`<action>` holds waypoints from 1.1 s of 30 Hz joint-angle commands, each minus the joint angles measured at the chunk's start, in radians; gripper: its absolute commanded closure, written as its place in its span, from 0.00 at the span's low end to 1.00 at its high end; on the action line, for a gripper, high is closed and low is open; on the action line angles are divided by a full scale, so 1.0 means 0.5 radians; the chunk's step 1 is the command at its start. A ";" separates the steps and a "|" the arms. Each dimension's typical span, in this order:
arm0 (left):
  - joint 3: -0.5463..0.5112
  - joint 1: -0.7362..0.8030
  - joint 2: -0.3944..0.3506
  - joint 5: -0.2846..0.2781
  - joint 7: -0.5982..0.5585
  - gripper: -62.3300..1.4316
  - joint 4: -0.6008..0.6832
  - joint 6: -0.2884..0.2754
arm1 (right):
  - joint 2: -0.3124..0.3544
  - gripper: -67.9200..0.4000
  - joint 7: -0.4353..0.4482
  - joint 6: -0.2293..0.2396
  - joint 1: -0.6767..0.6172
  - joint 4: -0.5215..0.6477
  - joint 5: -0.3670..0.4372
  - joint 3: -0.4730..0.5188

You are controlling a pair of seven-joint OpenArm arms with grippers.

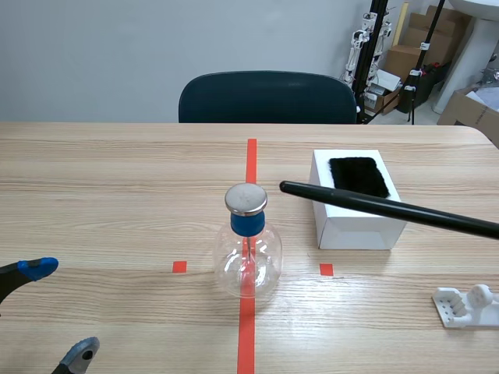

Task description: Do the electroscope experiment. move the rod toward and away from the electroscope

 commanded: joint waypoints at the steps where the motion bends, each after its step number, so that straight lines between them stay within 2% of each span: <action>1: -0.017 -0.001 -0.016 -0.020 -0.034 0.00 0.028 0.004 | 0.022 0.99 0.007 -0.128 0.006 0.043 0.053 0.019; 7: -0.017 -0.001 -0.017 -0.012 -0.034 0.00 0.028 0.004 | 0.024 1.00 0.037 -0.122 0.008 0.015 0.089 0.019; 11: -0.017 -0.001 -0.017 -0.012 -0.034 0.00 0.028 0.004 | 0.027 1.00 0.143 -0.108 0.013 -0.018 0.135 0.019; 18: -0.017 -0.001 -0.017 -0.012 -0.034 0.00 0.028 0.004 | 0.027 1.00 0.209 -0.040 0.014 -0.036 0.138 0.018; 26: -0.017 -0.001 -0.017 -0.012 -0.034 0.00 0.028 0.004 | 0.029 1.00 0.209 -0.043 0.013 -0.036 0.130 0.019; 30: -0.017 -0.001 -0.017 -0.012 -0.034 0.00 0.028 0.004 | 0.074 1.00 0.208 -0.124 0.018 -0.034 0.133 0.019; 33: -0.017 -0.001 -0.017 -0.012 -0.034 0.00 0.028 0.004 | 0.105 1.00 0.164 -0.128 0.063 -0.031 0.146 0.019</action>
